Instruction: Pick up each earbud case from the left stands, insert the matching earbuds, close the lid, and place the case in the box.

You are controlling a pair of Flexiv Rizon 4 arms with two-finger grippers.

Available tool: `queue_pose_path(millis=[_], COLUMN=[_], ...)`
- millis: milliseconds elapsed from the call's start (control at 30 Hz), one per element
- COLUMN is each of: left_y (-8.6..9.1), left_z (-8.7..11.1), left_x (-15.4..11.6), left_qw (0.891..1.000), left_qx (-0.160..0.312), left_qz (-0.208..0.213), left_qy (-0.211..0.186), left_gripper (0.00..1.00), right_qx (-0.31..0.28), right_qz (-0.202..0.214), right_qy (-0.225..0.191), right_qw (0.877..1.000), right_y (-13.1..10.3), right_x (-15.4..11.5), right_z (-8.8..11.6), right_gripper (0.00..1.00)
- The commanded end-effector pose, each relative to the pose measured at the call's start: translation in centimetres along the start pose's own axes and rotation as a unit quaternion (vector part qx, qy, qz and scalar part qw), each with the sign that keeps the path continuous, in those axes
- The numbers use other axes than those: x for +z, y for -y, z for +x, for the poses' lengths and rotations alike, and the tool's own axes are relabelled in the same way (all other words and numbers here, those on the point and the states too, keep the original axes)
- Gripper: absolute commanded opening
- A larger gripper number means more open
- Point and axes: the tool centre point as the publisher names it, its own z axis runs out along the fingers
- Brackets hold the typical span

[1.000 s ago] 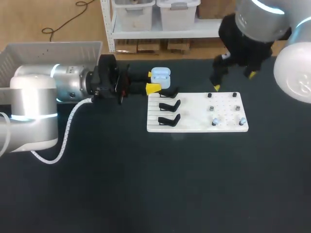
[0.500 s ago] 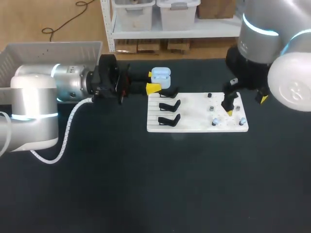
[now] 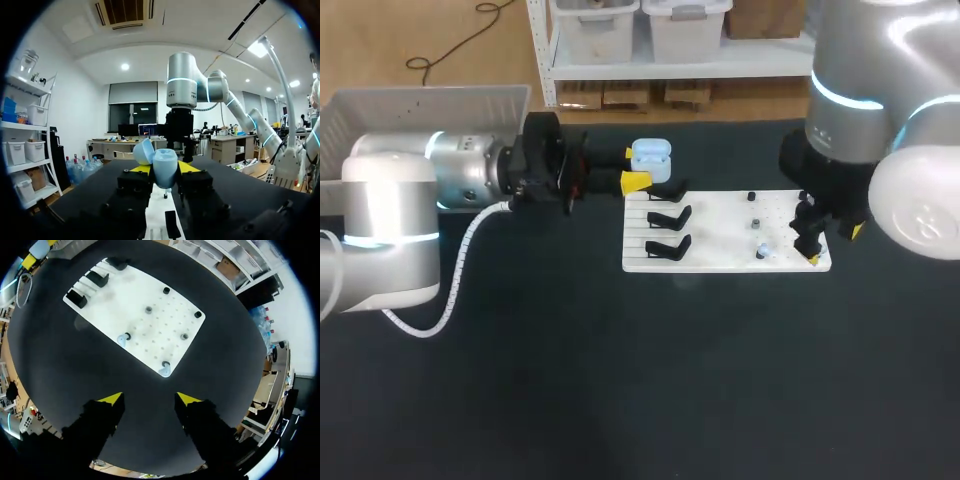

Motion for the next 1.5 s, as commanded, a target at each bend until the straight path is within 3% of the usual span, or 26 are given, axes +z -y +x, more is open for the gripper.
queue_pose_path(millis=[33, 200, 633, 1500], left_y=[-0.1, -0.1, -0.1, -0.1], left_z=[0.1, 0.1, 0.1, 0.1], left_x=[0.0, 0.0, 0.0, 0.0], left_qw=[1.0, 1.0, 1.0, 1.0], left_qx=[0.001, 0.001, 0.001, 0.001], left_qz=[0.0, 0.0, 0.0, 0.0], left_qy=[0.001, 0.001, 0.001, 0.001], left_gripper=[0.0, 0.0, 0.0, 0.0], right_qx=[-0.008, -0.02, -0.052, -0.063], right_qz=[0.007, 0.012, 0.04, 0.068], right_qy=[-0.004, -0.008, -0.012, -0.005], right_qw=[1.0, 1.0, 0.998, 0.996], right_y=[0.5, 1.1, 1.7, 2.1], right_x=[1.3, 2.4, 3.5, 5.2], right_z=[-0.6, -1.1, -2.0, -2.1], right_gripper=[0.57, 0.48, 0.44, 0.32])
